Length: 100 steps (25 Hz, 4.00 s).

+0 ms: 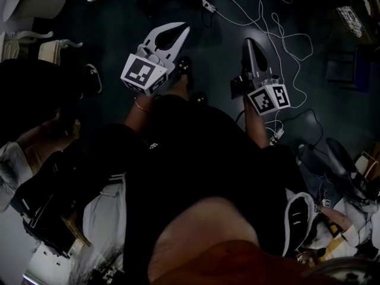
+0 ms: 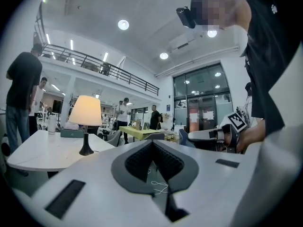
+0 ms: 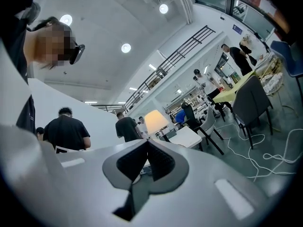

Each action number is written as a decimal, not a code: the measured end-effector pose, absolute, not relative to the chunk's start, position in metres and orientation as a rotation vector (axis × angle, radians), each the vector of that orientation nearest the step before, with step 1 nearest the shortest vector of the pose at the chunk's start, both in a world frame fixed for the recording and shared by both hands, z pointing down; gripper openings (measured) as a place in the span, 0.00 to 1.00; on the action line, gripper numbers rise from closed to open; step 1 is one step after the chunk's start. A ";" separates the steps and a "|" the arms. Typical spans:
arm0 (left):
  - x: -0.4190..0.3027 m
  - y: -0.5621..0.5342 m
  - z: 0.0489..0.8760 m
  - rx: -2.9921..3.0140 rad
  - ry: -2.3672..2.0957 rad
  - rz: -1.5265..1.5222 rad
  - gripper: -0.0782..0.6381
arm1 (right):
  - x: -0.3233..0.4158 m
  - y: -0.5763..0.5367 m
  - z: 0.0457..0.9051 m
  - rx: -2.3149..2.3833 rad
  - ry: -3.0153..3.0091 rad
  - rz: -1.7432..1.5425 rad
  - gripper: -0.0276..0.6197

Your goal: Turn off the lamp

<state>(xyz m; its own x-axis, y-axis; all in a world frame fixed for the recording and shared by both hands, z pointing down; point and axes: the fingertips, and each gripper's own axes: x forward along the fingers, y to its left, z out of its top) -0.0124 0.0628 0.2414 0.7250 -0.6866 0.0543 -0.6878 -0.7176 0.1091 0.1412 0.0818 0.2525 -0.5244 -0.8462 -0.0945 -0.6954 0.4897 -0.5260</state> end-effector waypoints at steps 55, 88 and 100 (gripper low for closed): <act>0.007 -0.197 0.363 2.719 -0.928 0.058 0.12 | 0.092 -0.199 0.373 -1.460 2.561 -0.721 0.05; -0.021 -0.190 0.452 2.697 -1.074 0.250 0.12 | 0.043 -0.255 0.489 -1.413 2.914 -0.649 0.07; -0.004 -0.204 0.458 2.713 -1.053 0.229 0.12 | 0.031 -0.241 0.439 -1.013 2.722 -0.925 0.06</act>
<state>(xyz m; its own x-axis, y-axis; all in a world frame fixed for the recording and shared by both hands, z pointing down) -0.0043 -0.2039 0.4578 0.7306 -0.6452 0.2235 -0.6797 -0.7181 0.1492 0.0310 -0.2408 0.4390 -0.7752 -0.6205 0.1183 -0.5642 0.5958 -0.5716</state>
